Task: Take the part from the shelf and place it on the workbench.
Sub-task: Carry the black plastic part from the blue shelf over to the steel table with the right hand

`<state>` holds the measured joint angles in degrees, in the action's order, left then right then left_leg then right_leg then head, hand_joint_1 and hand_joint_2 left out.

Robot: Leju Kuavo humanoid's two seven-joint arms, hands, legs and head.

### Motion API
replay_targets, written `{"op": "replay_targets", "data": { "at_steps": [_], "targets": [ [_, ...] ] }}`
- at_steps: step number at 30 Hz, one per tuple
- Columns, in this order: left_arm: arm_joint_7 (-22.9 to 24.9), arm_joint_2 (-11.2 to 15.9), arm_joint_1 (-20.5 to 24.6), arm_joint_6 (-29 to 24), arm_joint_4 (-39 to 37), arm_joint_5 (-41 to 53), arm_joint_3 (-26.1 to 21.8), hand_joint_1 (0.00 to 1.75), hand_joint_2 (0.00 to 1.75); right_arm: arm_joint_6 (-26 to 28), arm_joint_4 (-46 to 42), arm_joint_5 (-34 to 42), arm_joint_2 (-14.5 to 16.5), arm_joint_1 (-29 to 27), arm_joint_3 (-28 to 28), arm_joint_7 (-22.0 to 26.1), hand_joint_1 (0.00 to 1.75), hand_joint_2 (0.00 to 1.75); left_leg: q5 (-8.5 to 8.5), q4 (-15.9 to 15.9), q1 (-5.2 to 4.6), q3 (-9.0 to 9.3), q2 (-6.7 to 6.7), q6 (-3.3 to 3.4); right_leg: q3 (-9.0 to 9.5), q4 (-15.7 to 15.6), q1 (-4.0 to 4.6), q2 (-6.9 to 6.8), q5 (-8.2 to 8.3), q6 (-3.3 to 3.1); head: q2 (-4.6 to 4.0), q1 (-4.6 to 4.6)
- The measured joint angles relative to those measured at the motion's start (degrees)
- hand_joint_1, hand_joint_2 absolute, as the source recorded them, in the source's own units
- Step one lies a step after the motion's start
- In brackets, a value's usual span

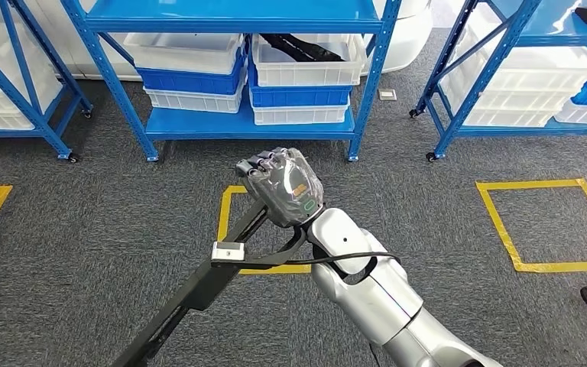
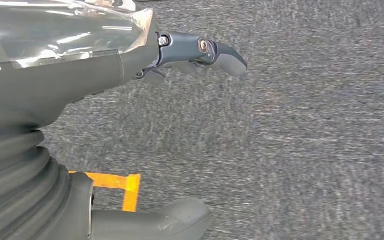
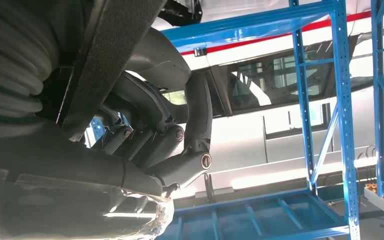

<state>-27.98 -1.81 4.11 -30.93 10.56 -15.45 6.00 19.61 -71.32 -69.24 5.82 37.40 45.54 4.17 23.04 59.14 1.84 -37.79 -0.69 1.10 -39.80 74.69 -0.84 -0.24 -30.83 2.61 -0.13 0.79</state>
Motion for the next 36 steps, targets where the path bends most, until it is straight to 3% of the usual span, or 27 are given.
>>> {"op": "replay_targets", "data": {
  "at_steps": [2, 4, 5, 7, 8, 9, 11, 12, 13, 14, 15, 16, 18, 20, 21, 25, 30, 36],
  "targets": [
    [0.01, -0.01, 0.01, 0.0, 0.01, 0.0, -0.01, 0.0, 1.75, 0.0, 0.02, -0.01, 0.12, 0.16, 0.01, 0.0, 1.75, 1.75, -1.26, 0.05, 0.08, -1.39, 0.0, -0.66, 6.39, -7.45, -0.18, 0.01, 0.92, 0.45, 0.0, -0.02],
    [0.02, 0.01, 0.03, -0.01, 0.01, 0.0, -0.05, 0.0, 1.75, 0.0, 0.02, 0.0, 0.35, 0.41, -0.02, 0.0, 1.75, 1.75, -2.48, -0.06, 0.04, -2.06, 0.0, -1.55, 10.92, -14.5, 0.17, 0.22, -0.3, -0.37, 0.0, 0.07],
    [0.02, 0.02, 0.03, -0.02, 0.01, 0.0, -0.08, 0.0, 1.75, 0.0, 0.02, 0.0, 0.44, 0.5, -0.02, 0.0, 1.75, 1.75, -3.07, -0.34, 0.06, -2.14, 0.0, -2.01, 11.66, -16.25, 0.52, 0.32, -0.87, -0.99, 0.0, 0.11],
    [0.02, 0.01, -0.06, -0.02, 0.0, 0.0, -0.16, 0.0, 1.75, -0.01, 0.08, 0.0, 0.49, 0.57, -0.03, 0.0, 1.75, 1.75, -3.79, -0.97, 0.35, -2.26, 0.01, -2.83, 11.03, -16.81, 0.46, 0.3, -0.13, -2.3, 0.0, 0.11],
    [0.03, -0.01, -0.14, -0.02, 0.0, 0.0, -0.18, 0.0, 1.75, -0.01, 0.11, -0.01, 0.55, 0.57, -0.02, 0.0, 1.75, 1.75, -2.76, -0.46, 0.5, -2.6, 0.07, -3.06, 10.76, -16.92, 0.28, 0.24, 0.52, -3.08, 0.0, 0.17],
    [0.03, -0.03, -0.2, -0.02, 0.0, 0.0, -0.19, 0.0, 1.75, -0.02, 0.13, -0.01, 0.62, 0.57, -0.02, 0.0, 1.75, 1.75, -0.64, 1.26, 0.59, -3.26, 0.15, -3.2, 10.39, -17.04, 0.08, 0.15, 1.25, -3.8, 0.0, 0.21],
    [0.04, -0.02, -0.23, -0.02, 0.0, 0.0, -0.21, 0.0, 1.75, -0.02, 0.16, 0.0, 0.75, 0.54, 0.02, 0.0, 1.75, 1.75, 5.4, 8.36, 0.59, -5.32, 0.45, -3.32, 9.31, -17.04, 0.25, 0.07, 2.53, -4.79, 0.0, 0.31],
    [0.04, 0.02, -0.23, -0.02, 0.0, 0.0, -0.22, 0.0, 1.75, -0.02, 0.2, 0.0, 0.78, 0.5, 0.03, 0.0, 1.75, 1.75, 7.45, 12.35, 0.57, -6.24, 0.57, -3.42, 8.66, -16.99, 0.48, 0.06, 3.05, -4.95, 0.0, 0.33],
    [0.04, 0.05, -0.23, -0.02, 0.0, 0.0, -0.23, 0.0, 1.75, -0.02, 0.27, 0.0, 0.78, 0.46, 0.04, 0.0, 1.75, 1.75, 8.25, 15.25, 0.56, -6.62, 0.66, -3.47, 8.06, -16.96, 0.68, 0.06, 3.49, -5.0, 0.0, 0.31],
    [0.04, 0.08, -0.24, -0.02, 0.0, 0.0, -0.23, 0.0, 1.75, -0.02, 0.33, 0.0, 0.78, 0.42, 0.05, 0.0, 1.75, 1.75, 7.9, 16.3, 0.56, -6.11, 0.68, -3.43, 7.53, -16.92, 0.85, 0.07, 3.86, -4.96, 0.0, 0.32],
    [0.03, 0.09, -0.24, -0.04, 0.0, 0.0, -0.23, 0.0, 1.75, -0.02, 0.39, 0.0, 0.78, 0.39, 0.05, 0.0, 1.75, 1.75, 6.79, 15.06, 0.55, -4.43, 0.67, -3.29, 7.11, -16.9, 0.97, 0.09, 4.17, -4.88, 0.0, 0.31],
    [0.01, 0.09, -0.23, -0.11, 0.0, 0.0, -0.23, 0.0, 1.75, -0.02, 0.42, 0.01, 0.78, 0.38, 0.05, 0.0, 1.75, 1.75, 5.58, 11.86, 0.5, -1.7, 0.68, -3.03, 6.83, -16.89, 1.07, 0.11, 4.42, -4.73, 0.0, 0.32],
    [-0.04, 0.18, -0.17, -0.29, 0.0, -0.01, -0.25, 0.0, 1.75, -0.03, 0.43, 0.01, 0.79, 0.41, 0.04, 0.0, 1.75, 1.75, 4.74, 3.89, 0.24, 4.22, 0.67, -2.37, 6.48, -16.8, 1.35, 0.08, 4.81, -4.32, 0.0, 0.29],
    [-0.2, 0.26, -0.14, -0.49, 0.0, -0.04, -0.28, 0.0, 1.75, -0.05, 0.44, 0.06, 0.81, 0.49, 0.04, 0.0, 1.75, 1.75, 5.26, -0.24, -0.2, 6.74, 0.6, -1.83, 6.23, -16.71, 1.53, -0.06, 5.23, -3.65, 0.0, 0.27],
    [-0.33, 0.26, -0.15, -0.6, 0.0, -0.05, -0.29, 0.0, 1.75, -0.07, 0.45, 0.1, 0.83, 0.52, 0.03, 0.0, 1.75, 1.75, 5.22, -0.82, -0.35, 6.81, 0.56, -1.66, 6.08, -16.66, 1.59, -0.14, 5.35, -3.43, 0.0, 0.25],
    [-0.76, 0.16, -0.26, -0.85, 0.0, 0.05, -0.29, 0.0, 1.75, -0.03, 0.51, 0.38, 0.72, 0.55, -0.15, -0.05, 1.75, 1.75, 4.62, -1.45, -0.95, 6.31, 0.54, -1.37, 5.49, -16.8, 1.81, -0.25, 5.95, -3.64, 0.0, 0.2],
    [-0.2, 0.11, -0.26, -1.45, 0.0, 0.01, -0.34, 0.0, 1.75, 1.13, 1.15, 1.6, 0.65, 0.62, -1.1, 0.09, 1.75, 1.75, 3.95, -1.39, -1.57, 5.55, 0.51, -0.48, 4.92, -17.05, 1.41, -0.25, 6.9, -2.61, 0.0, 0.25],
    [0.11, -0.08, -0.27, -1.8, 0.0, 0.3, -0.38, 0.0, 1.75, 2.2, 2.56, 2.12, 0.66, 1.28, -2.67, 0.55, 1.75, 1.75, 3.69, -1.37, -1.66, 5.37, 0.52, -0.29, 4.81, -17.13, 1.23, -0.25, 7.17, -2.47, 0.0, 0.24]
  ]
}}
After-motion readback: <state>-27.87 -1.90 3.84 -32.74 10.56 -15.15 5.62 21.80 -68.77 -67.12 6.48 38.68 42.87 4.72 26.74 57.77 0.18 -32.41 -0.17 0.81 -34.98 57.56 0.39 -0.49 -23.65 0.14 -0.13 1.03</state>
